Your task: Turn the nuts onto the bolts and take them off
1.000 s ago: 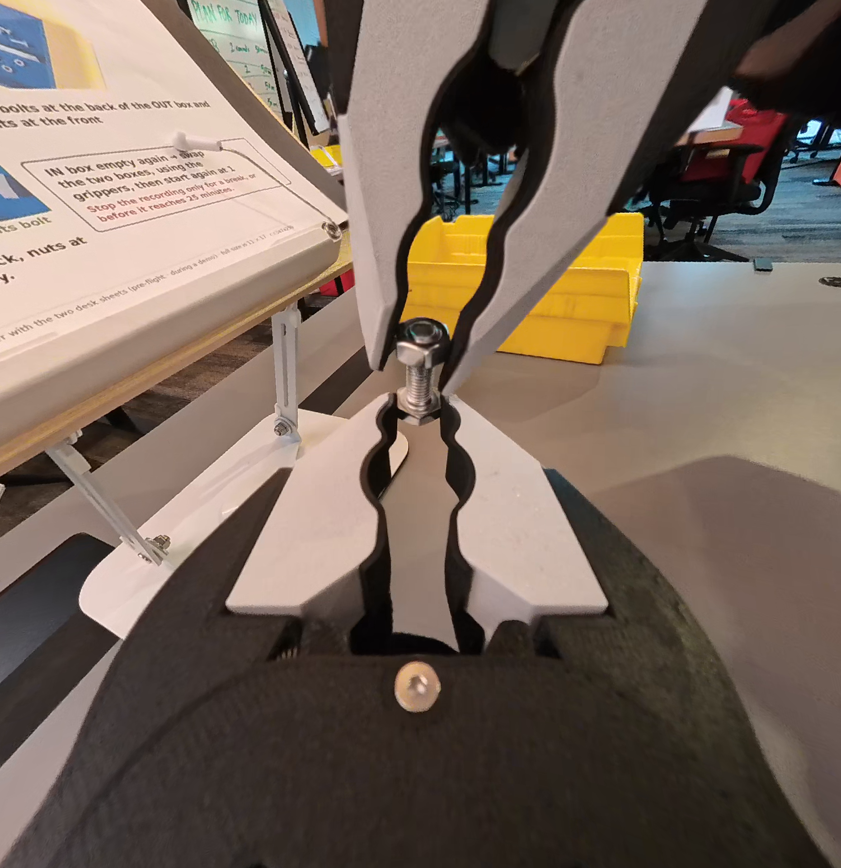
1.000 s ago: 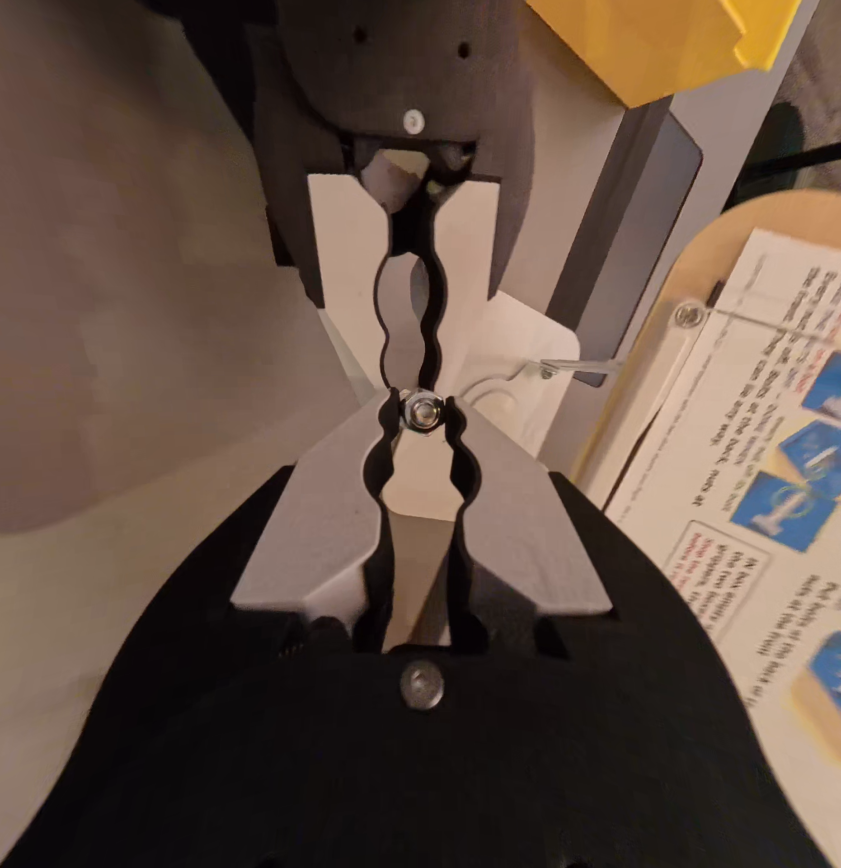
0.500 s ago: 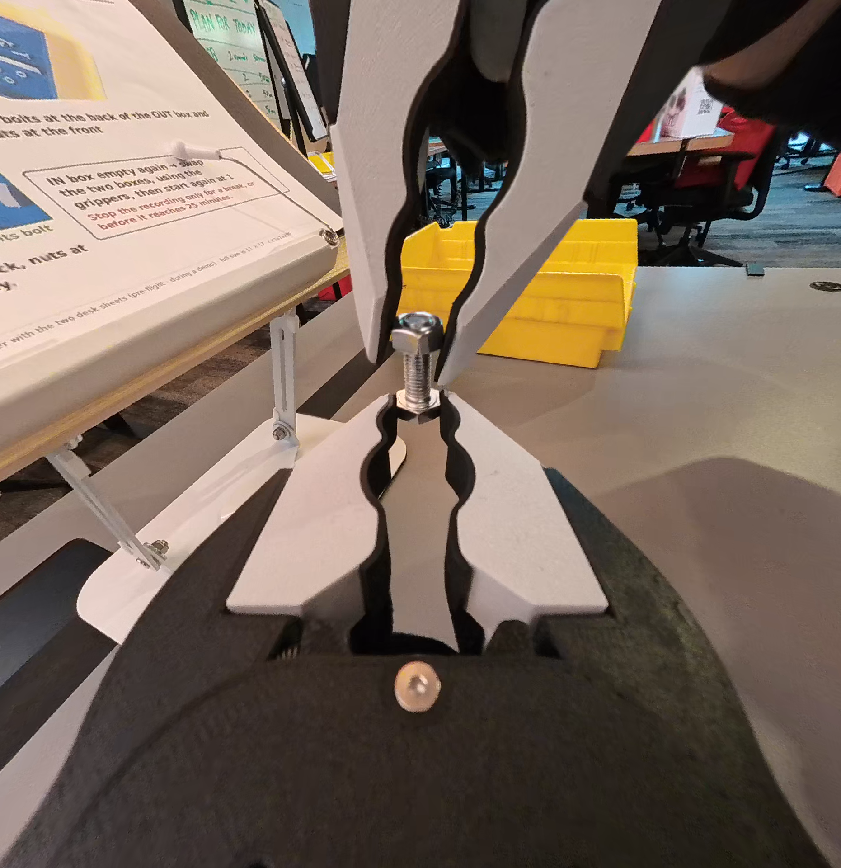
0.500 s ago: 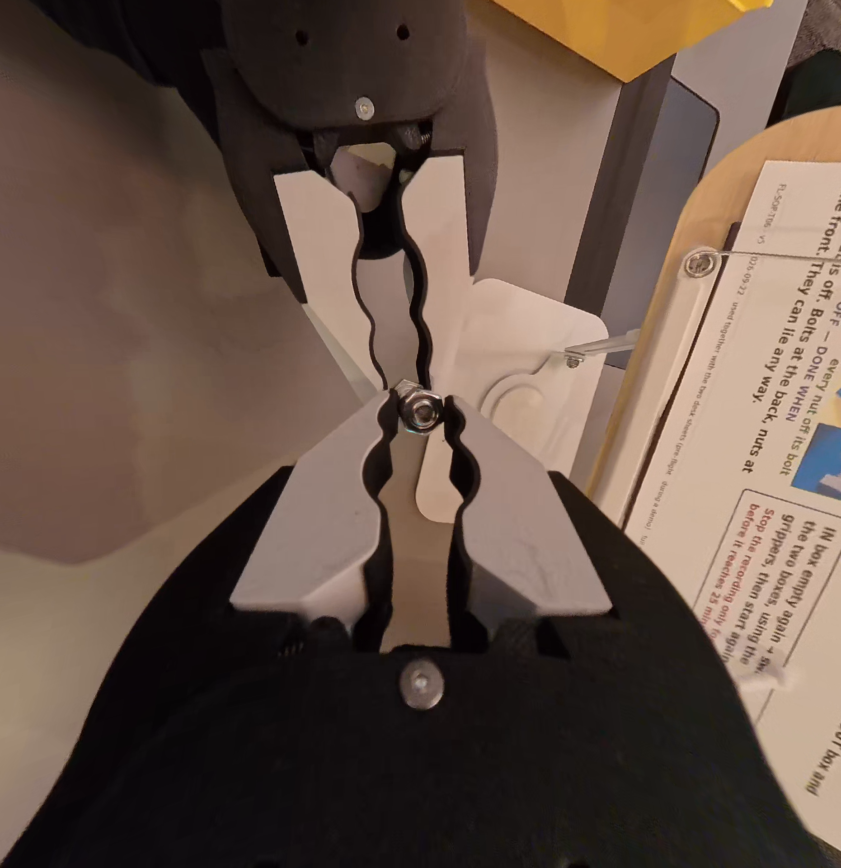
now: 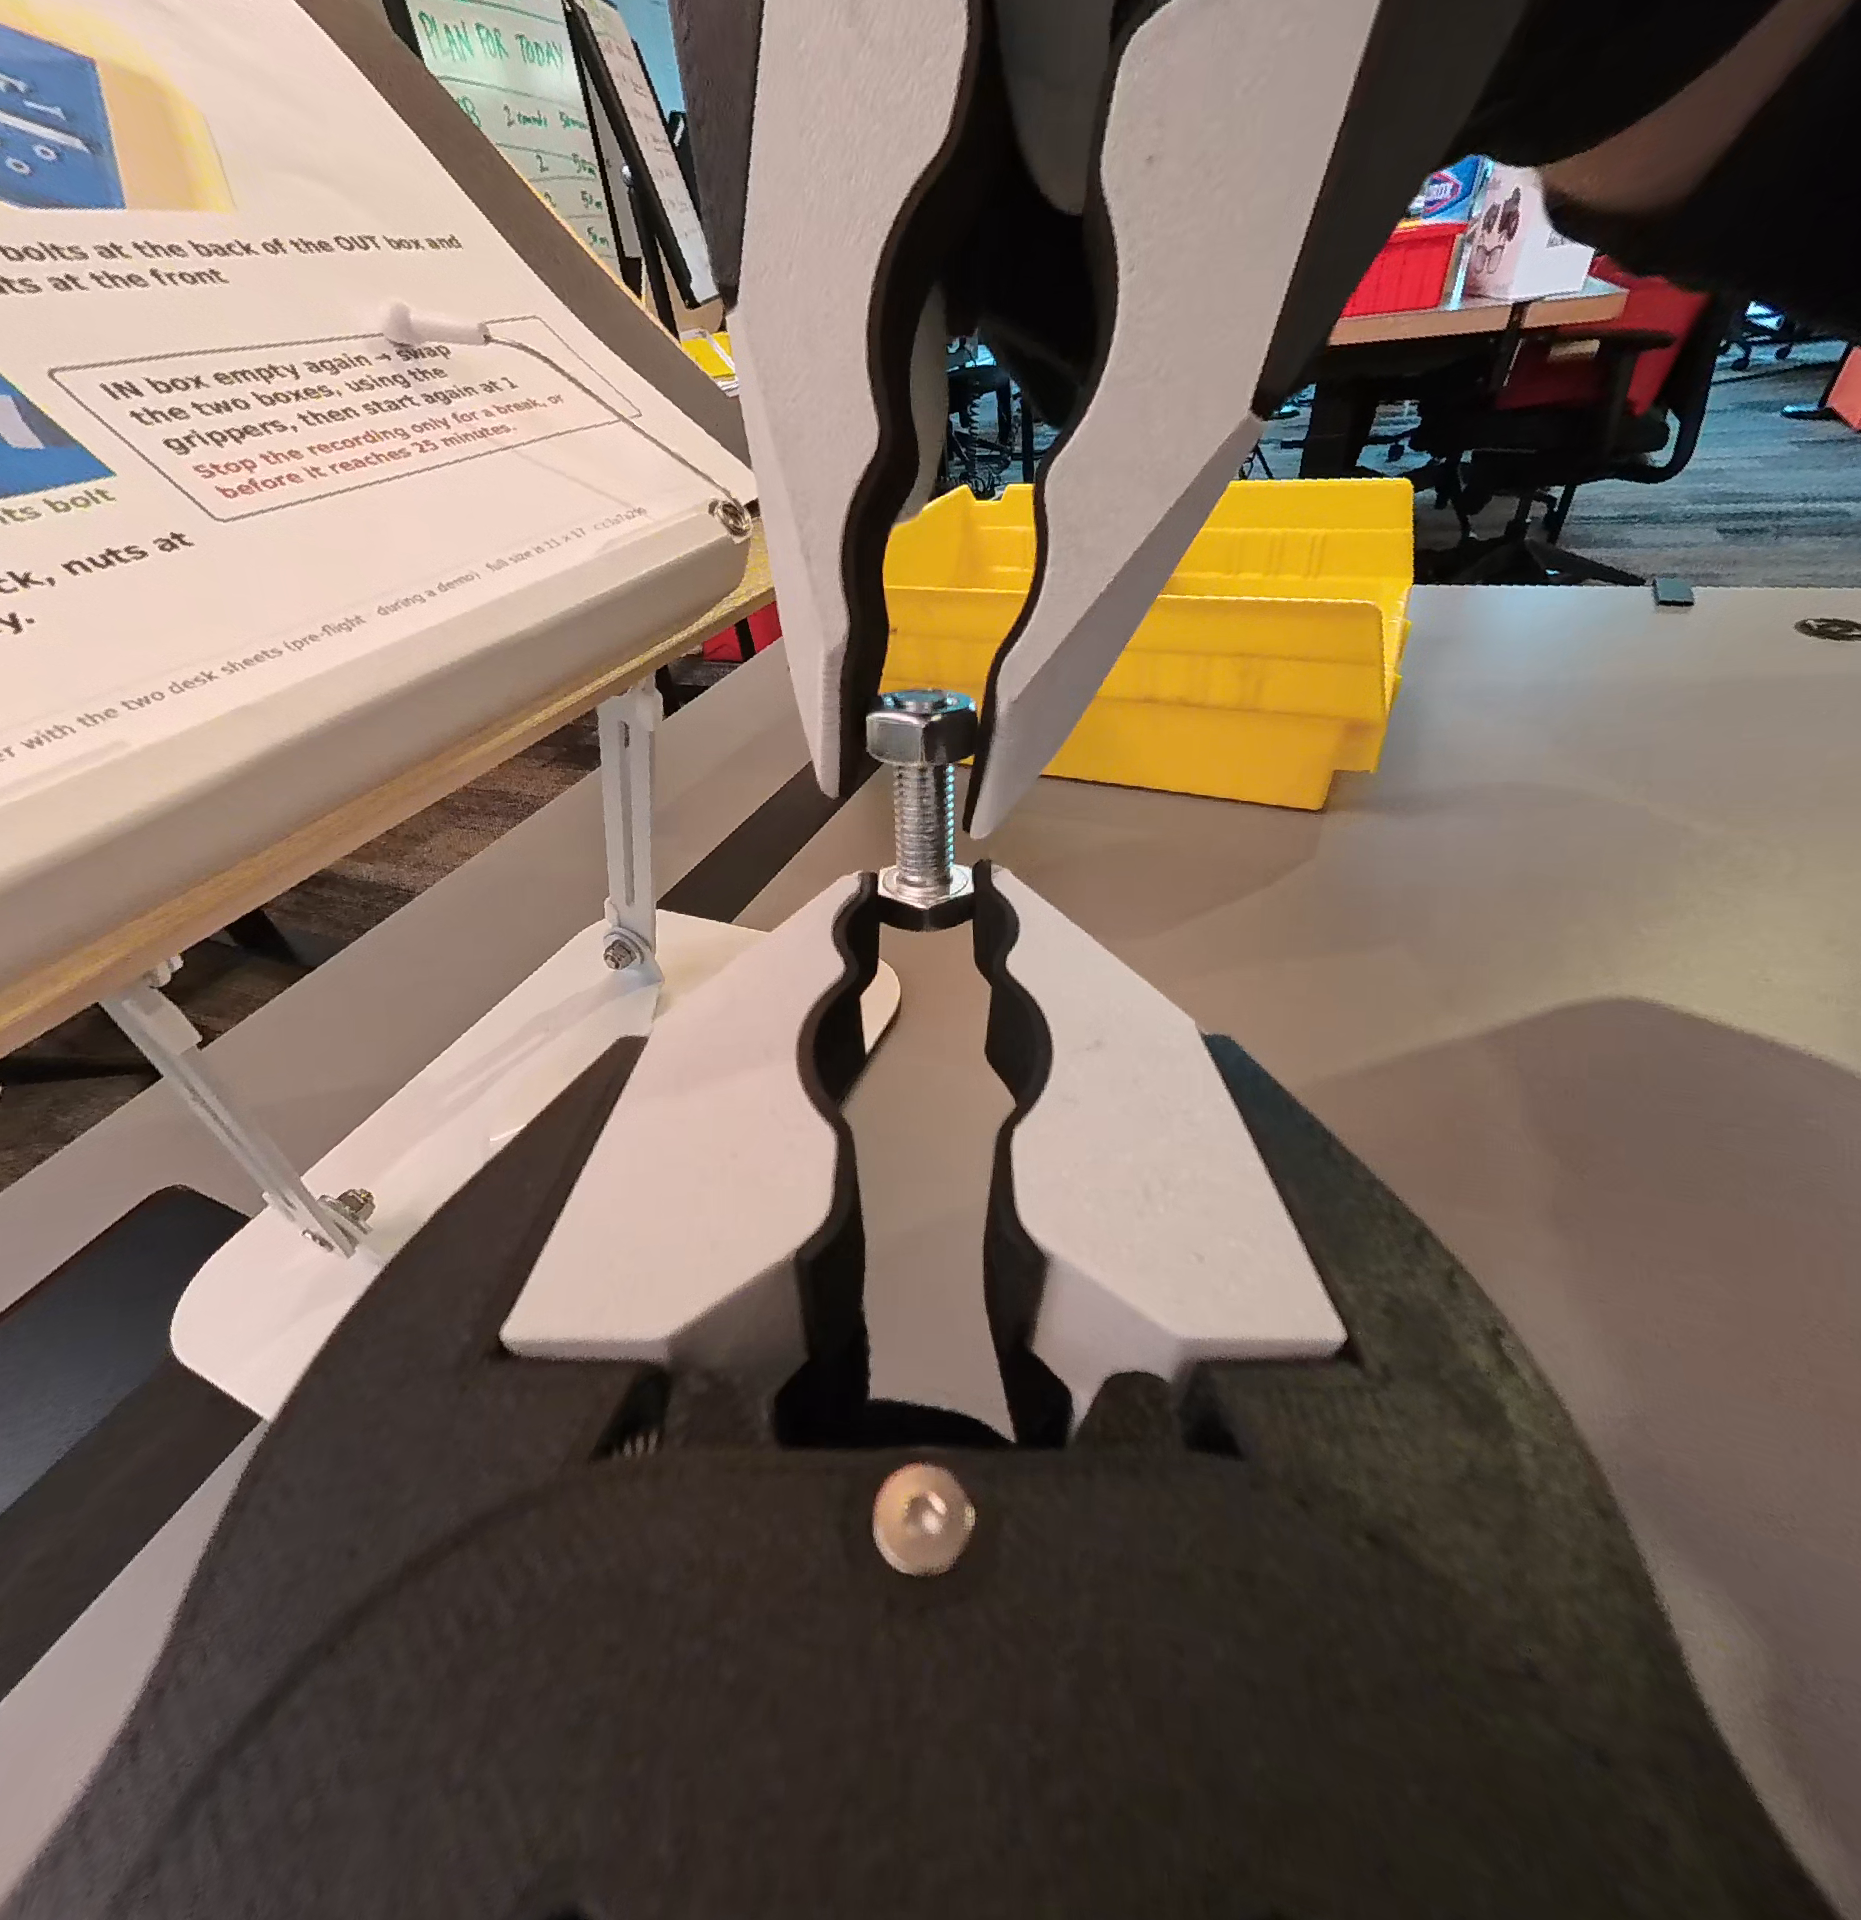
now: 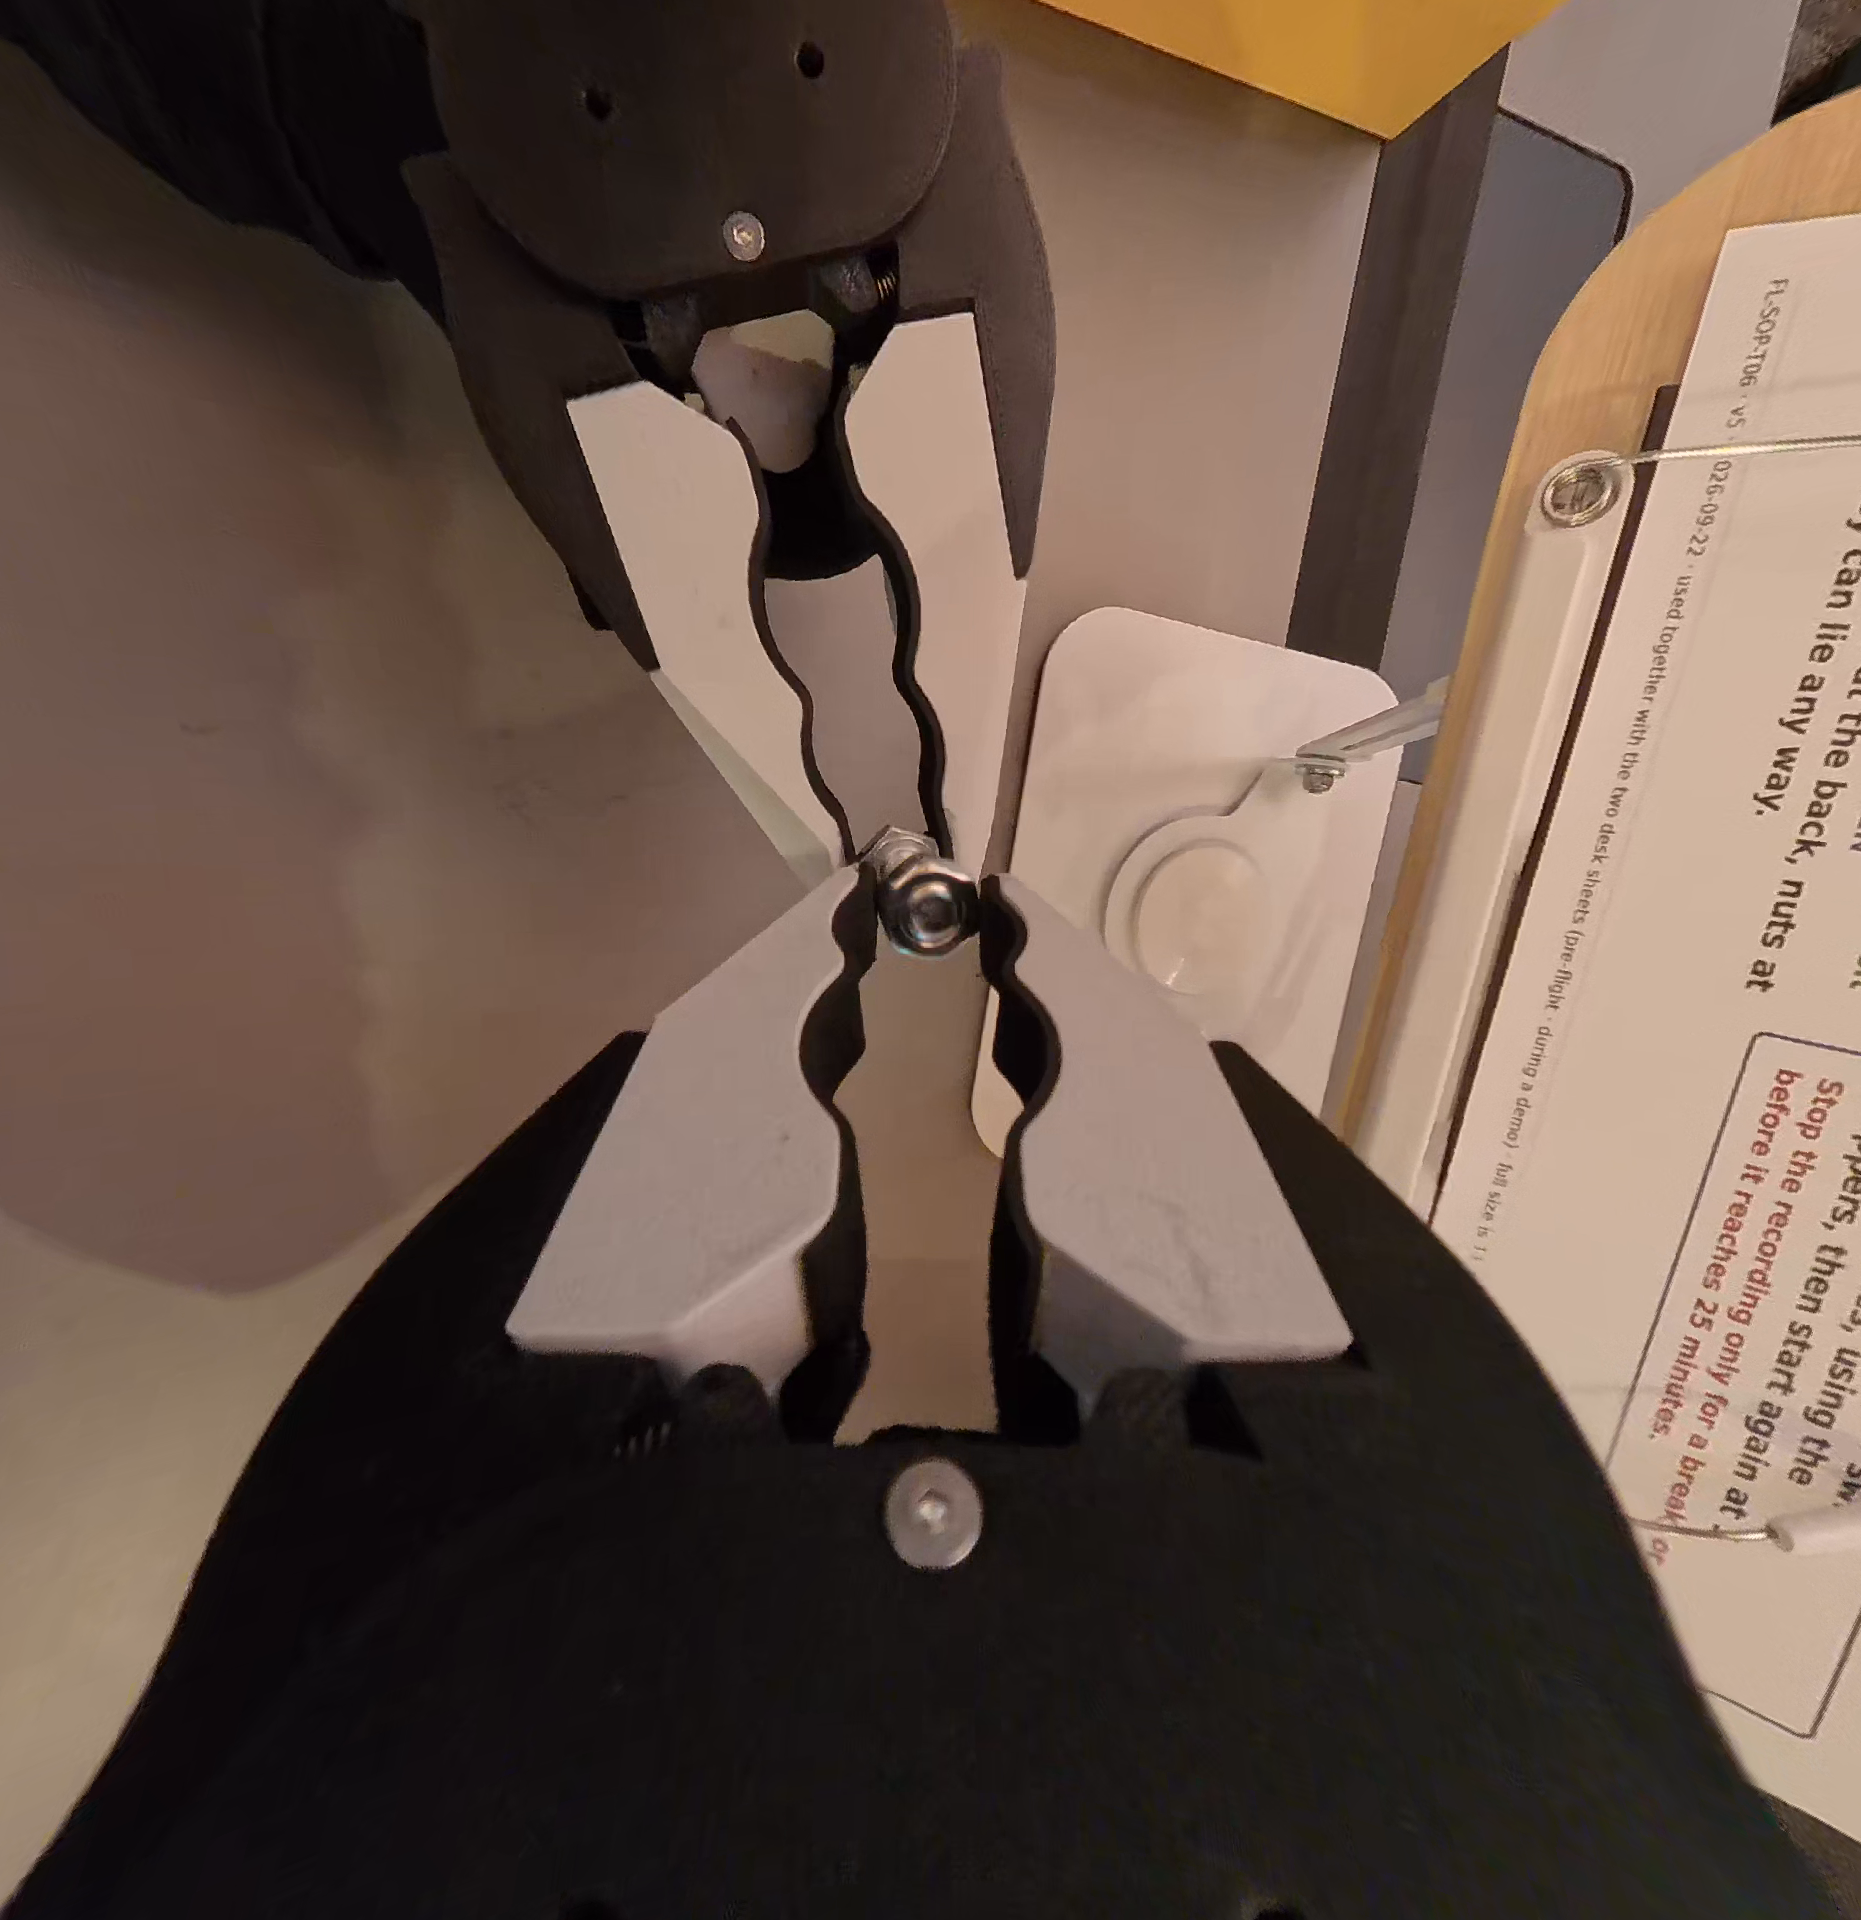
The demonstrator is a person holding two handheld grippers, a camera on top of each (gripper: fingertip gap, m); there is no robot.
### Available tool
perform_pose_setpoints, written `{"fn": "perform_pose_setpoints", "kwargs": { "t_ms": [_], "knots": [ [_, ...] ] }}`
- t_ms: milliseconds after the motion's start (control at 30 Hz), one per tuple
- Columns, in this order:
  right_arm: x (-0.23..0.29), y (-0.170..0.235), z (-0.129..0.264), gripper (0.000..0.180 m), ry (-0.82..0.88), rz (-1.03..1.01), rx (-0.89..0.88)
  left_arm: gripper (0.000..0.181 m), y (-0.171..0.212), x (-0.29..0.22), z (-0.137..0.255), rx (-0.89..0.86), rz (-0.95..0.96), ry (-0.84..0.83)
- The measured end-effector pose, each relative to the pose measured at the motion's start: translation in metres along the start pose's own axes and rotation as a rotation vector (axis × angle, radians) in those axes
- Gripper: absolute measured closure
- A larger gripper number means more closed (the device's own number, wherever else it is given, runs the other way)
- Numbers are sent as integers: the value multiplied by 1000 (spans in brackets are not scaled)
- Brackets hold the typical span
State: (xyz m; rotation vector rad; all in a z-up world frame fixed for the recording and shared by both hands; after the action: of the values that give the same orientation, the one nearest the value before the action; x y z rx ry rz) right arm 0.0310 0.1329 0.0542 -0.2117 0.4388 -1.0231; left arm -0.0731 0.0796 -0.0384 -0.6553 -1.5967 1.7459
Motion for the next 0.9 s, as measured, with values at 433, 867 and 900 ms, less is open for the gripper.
{"fn": "perform_pose_setpoints", "kwargs": {
  "t_ms": [433,867,900],
  "knots": [
    [-8,13,1,148,-72,-396,-96,165,0,-1,-1,12,-19,-17],
    [-1,4,-4,162,-51,-129,23,165,3,-2,-4,34,-24,-11],
    [1,3,-4,162,-36,-71,52,165,3,-3,-4,38,-28,-11]
  ]
}}
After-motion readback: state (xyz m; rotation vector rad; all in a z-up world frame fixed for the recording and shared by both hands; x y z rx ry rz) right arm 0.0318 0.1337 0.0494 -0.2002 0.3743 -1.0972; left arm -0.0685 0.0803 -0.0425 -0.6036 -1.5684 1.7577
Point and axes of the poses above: each gripper's, where its closed fingertips meet, z back along the fingers, y out of its underside, x = y × z across the jaws, the point moved 10 cm from there along z, back along the fingers, and after that the axes turned 2 degrees about z, right-handed, at the moved point
